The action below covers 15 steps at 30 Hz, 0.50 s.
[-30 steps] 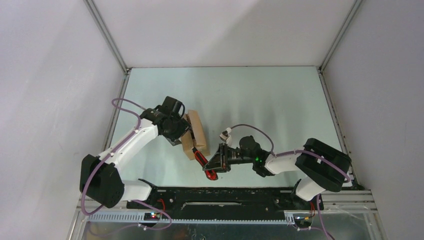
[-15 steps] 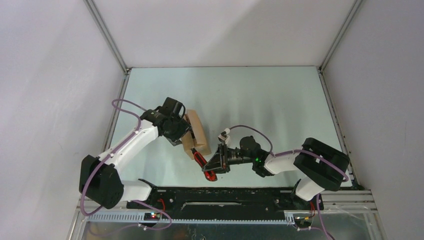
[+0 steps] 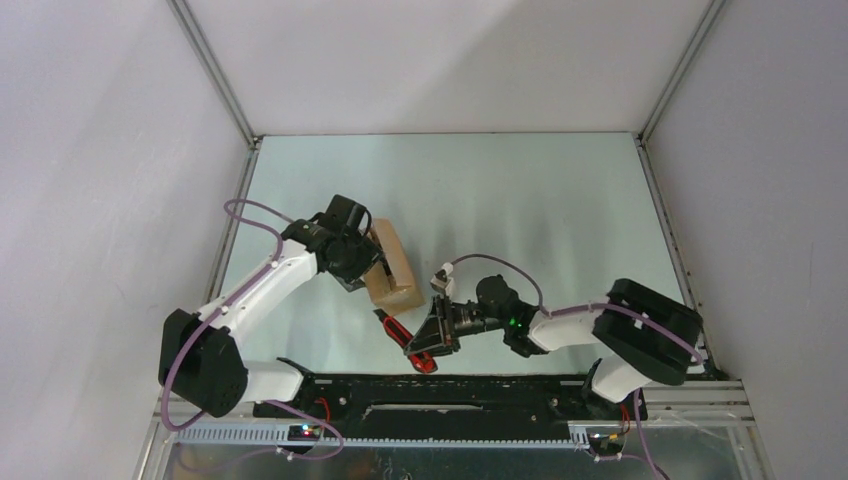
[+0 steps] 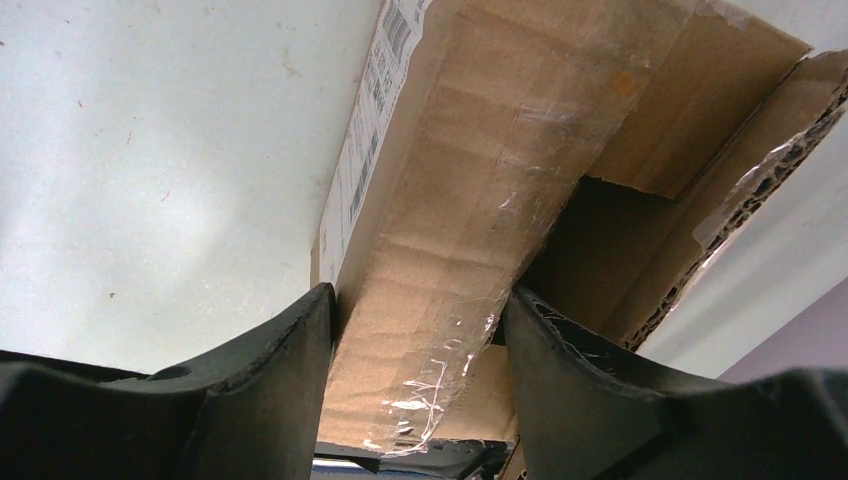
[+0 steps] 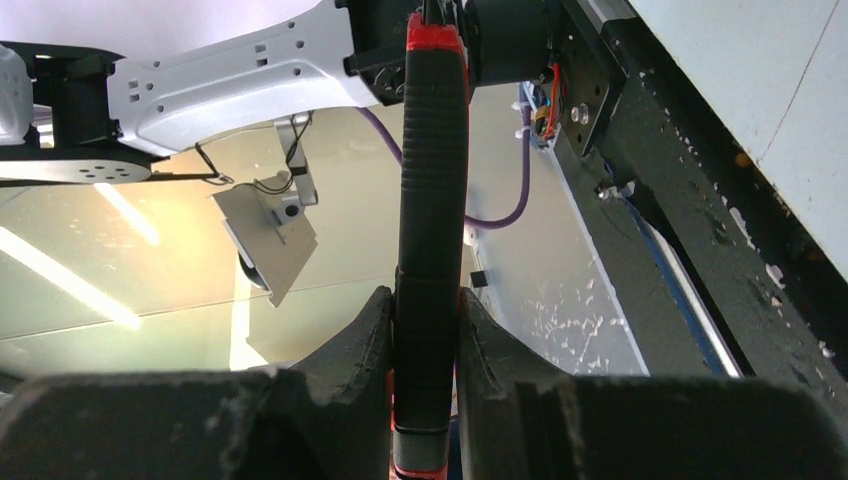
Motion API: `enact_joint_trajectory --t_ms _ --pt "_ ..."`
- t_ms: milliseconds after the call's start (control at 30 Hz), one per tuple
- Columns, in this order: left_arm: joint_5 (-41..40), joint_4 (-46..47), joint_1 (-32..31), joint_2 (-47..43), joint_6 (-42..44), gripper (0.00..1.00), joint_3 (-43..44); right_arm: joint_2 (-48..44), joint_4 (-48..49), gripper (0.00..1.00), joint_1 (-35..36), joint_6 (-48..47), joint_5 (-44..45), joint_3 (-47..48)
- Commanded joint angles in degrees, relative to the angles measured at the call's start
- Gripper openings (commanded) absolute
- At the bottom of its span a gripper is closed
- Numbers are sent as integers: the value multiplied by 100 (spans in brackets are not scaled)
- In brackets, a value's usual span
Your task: Unpack the express box
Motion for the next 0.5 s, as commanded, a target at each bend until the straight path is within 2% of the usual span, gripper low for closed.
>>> enact_joint_trajectory --t_ms 0,233,367,467 --pt "-104 -48 -46 -80 21 65 68 -1006 -919 0 -95 -723 132 -50" --pt "-198 -320 -46 -249 343 78 417 -2823 -4043 0 -120 -2186 852 3" --pt "-411 -585 -46 -229 519 80 614 -4090 -5791 0 -149 -2695 1536 122" --pt "-522 -709 -46 -213 583 86 658 -4711 -7367 0 -295 -3138 2279 448"
